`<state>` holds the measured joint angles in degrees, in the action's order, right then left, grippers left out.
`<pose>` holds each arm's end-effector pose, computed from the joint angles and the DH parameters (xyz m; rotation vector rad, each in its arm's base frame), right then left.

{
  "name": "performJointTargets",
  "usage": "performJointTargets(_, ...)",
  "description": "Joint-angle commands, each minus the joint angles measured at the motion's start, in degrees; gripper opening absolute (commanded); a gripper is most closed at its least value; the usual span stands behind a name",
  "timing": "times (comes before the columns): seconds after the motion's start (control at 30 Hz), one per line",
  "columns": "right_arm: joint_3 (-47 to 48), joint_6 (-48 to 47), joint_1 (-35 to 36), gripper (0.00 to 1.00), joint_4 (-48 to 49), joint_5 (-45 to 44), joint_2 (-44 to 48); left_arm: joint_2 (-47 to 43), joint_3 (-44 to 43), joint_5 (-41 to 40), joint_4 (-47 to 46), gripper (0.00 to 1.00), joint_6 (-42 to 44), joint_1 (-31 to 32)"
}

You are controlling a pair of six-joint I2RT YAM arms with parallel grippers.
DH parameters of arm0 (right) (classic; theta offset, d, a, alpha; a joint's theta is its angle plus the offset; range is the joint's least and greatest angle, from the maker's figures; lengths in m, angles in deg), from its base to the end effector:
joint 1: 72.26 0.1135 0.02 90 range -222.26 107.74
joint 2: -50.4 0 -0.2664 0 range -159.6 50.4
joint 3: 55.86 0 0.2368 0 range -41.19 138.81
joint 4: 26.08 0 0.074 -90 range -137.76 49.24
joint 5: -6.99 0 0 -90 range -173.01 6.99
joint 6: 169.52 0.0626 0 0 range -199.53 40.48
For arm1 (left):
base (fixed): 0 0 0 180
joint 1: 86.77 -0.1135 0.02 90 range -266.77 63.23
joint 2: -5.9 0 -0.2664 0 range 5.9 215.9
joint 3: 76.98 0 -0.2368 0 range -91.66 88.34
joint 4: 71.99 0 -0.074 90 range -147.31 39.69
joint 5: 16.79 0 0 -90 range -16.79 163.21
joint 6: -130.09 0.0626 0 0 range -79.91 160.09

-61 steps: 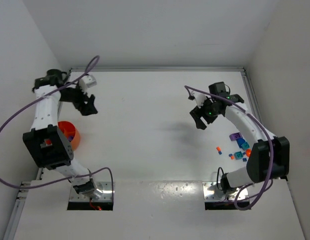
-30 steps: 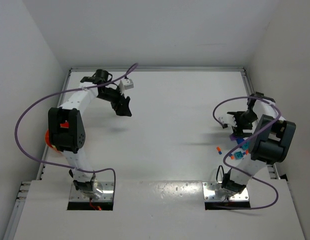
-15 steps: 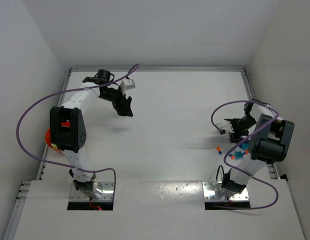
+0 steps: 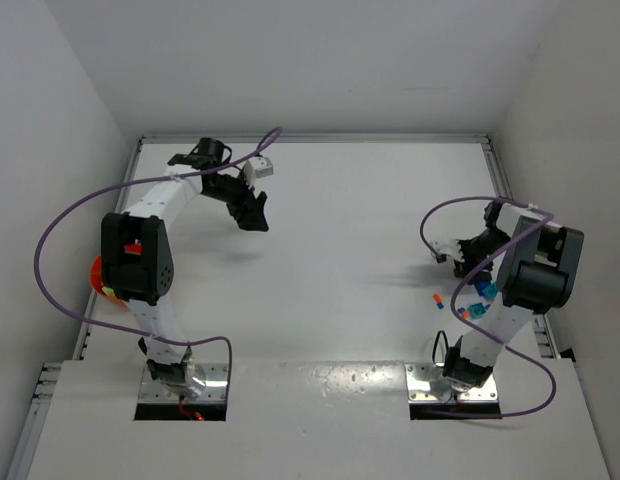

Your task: Sort the legos into containers by color

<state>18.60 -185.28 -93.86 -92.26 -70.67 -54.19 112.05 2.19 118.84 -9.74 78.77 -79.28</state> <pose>0.2625 -0.0896 0.1181 -1.9862 2.2263 0.2904 0.3658 -0.0932 0.2386 1.1395 2.1564 -0.8552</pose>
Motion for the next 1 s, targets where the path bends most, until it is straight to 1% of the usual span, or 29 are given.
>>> performJointTargets(0.0, 1.2, 1.3, 0.2, 0.53, 1.2, 1.5, -1.7, 0.4, -0.8, 0.9, -1.9, 0.97, -0.7, 0.5)
performJointTargets(0.07, 1.2, 1.9, 0.2, 0.49, 2.6, 2.2, -1.8, 0.4, -0.2, 0.9, -1.9, 0.97, -1.2, 0.5)
performJointTargets(0.1, 1.2, 1.9, 0.2, 0.44, 2.6, 2.9, -1.8, 0.4, 0.3, 0.9, -2.5, 0.97, -1.2, 0.5)
performJointTargets(0.13, 1.2, 1.9, 0.8, 0.41, 3.2, 3.6, -1.8, 0.4, 0.3, 0.9, -2.5, 0.97, -1.2, 0.5)
performJointTargets(0.23, 0.6, 1.9, 1.3, 0.35, 3.2, 6.9, 0.3, -0.8, 2.0, 0.9, -4.8, 0.97, -2.5, 0.5)
performJointTargets(0.3, 0.6, 3.3, 3.3, 0.30, 1.9, 10.9, 1.6, -1.6, 3.9, 0.9, -6.3, 0.97, -4.2, 0.5)
performJointTargets(0.33, 0.6, 4.1, 4.1, 0.29, 1.8, 14.4, 3.2, -2.3, 4.4, 1.4, -7.7, 0.97, -5.0, 0.5)
performJointTargets(0.4, 2.1, 8.5, 6.9, 0.23, 1.8, 18.0, 4.6, -3.0, 6.5, 3.6, -11.2, 0.97, -8.5, -1.3)
performJointTargets(0.43, 2.9, 11.1, 9.2, 0.22, 2.4, 21.2, 4.6, -4.1, 7.7, 4.2, -12.6, 0.97, -10.0, -2.0)
performJointTargets(0.47, 4.0, 17.4, 10.3, 0.20, 2.4, 22.9, 5.1, -4.6, 8.4, 4.8, -14.0, 0.97, -11.8, -3.4)
performJointTargets(0.5, 6.6, 21.6, 11.4, 0.19, 3.3, 24.4, 5.1, -5.3, 9.3, 5.5, -15.6, 0.97, -15.6, -4.1)
performJointTargets(0.53, 8.1, 27.0, 12.5, 0.16, 4.7, 27.0, 4.3, -6.0, 10.0, 6.2, -18.5, 0.97, -17.5, -4.9)
performJointTargets(0.57, 9.8, 33.4, 14.3, 0.16, 6.7, 28.1, 3.8, -6.8, 11.9, 6.2, -20.3, 0.98, -19.8, -5.6)
performJointTargets(0.6, 15.9, 53.8, 15.8, 0.13, 11.3, 29.9, 1.8, -8.6, 13.2, 6.2, -22.4, 1.00, -23.7, -7.0)
performJointTargets(0.63, 16.0, 54.0, 15.8, 0.12, 11.3, 31.2, 0.5, -9.5, 13.2, 6.2, -23.3, 1.00, -25.0, -7.0)
performJointTargets(0.67, 20.6, 66.0, 16.9, 0.12, 11.9, 32.6, -0.9, -10.5, 14.9, 6.2, -24.5, 1.00, -26.9, -7.8)
performJointTargets(0.7, 22.5, 71.9, 17.6, 0.10, 12.8, 34.7, -2.4, -13.2, 16.1, 5.7, -25.8, 1.00, -30.5, -7.8)
performJointTargets(0.77, 23.7, 87.0, 18.9, 0.08, 17.9, 35.4, -3.9, -16.7, 19.3, 4.1, -31.6, 1.00, -35.0, -8.6)
performJointTargets(0.8, 22.8, 103.5, 19.6, 0.06, 26.5, 37.0, -3.9, -20.1, 22.3, 1.9, -34.4, 1.00, -38.6, -8.6)
performJointTargets(0.87, 18.7, 119.0, 20.2, 0.05, 36.3, 37.6, -3.9, -22.6, 24.6, 1.0, -36.5, 1.00, -40.6, -8.6)
performJointTargets(0.9, 17.6, 132.6, 21.0, 0.05, 44.3, 38.3, -3.9, -23.4, 26.8, 1.0, -37.6, 1.00, -43.1, -8.6)
performJointTargets(0.97, 13.1, 145.7, 21.9, 0.05, 53.0, 39.3, -3.9, -25.0, 29.3, 3.3, -42.0, 1.00, -46.0, -8.6)
